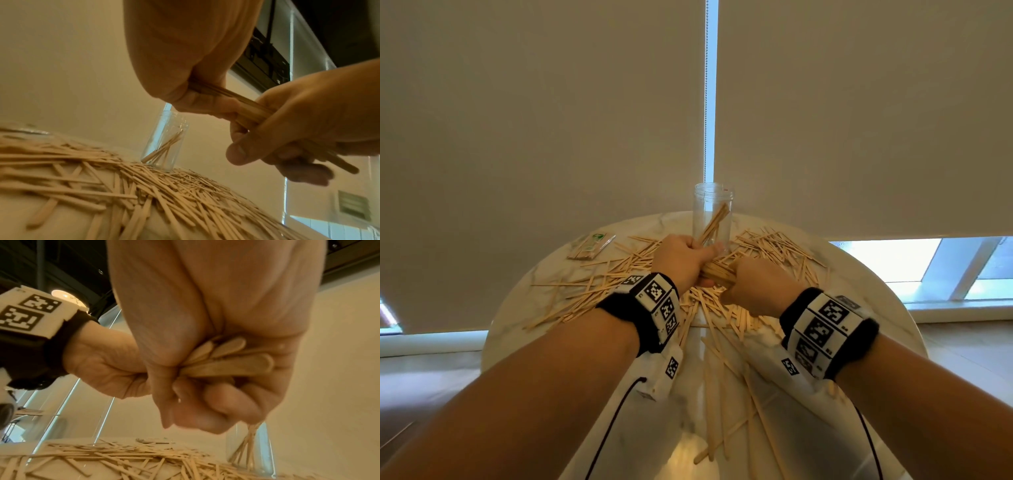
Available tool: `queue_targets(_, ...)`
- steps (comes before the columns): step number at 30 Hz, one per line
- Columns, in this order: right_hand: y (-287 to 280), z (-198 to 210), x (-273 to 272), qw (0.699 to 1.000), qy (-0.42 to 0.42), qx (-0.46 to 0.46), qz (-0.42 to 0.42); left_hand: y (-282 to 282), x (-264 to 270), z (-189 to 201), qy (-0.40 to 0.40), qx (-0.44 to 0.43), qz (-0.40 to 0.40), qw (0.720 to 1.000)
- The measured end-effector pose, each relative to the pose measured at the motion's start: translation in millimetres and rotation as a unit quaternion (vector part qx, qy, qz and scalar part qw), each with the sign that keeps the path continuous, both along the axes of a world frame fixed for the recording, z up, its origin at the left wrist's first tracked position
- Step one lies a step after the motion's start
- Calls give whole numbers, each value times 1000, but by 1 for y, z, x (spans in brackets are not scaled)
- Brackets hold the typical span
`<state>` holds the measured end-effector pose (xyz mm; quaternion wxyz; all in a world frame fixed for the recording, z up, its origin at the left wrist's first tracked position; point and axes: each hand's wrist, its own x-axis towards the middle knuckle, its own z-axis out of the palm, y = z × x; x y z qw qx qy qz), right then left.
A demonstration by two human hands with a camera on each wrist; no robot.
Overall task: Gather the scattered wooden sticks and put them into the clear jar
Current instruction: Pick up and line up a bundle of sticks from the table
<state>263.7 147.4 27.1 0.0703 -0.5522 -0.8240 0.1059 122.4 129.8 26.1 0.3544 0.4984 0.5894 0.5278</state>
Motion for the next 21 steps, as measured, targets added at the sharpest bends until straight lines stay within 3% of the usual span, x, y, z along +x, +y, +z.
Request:
queue_targets(5, 5, -4, 7, 993, 19, 113, -16, 9, -11, -6, -72, 1, 91, 993)
queue_targets(8, 7, -4, 4, 990, 19, 136, -14, 8, -6, -5, -112, -22, 86, 990)
queue_targets(11, 10, 1, 5, 983, -37, 178, -35, 5, 2, -3, -151, -85, 51, 984)
queue_targets(14, 13, 4, 9, 980, -68, 185, -29, 5, -1, -5, -67, -134, 27, 988)
queue_targets(18, 18, 4, 14, 989, -53, 138, -12, 15, -7, -10, 51, -70, 28, 996)
queue_targets(21, 17, 6, 13, 996, -11, 78, 38, 22, -7, -17, 62, -52, 24, 996)
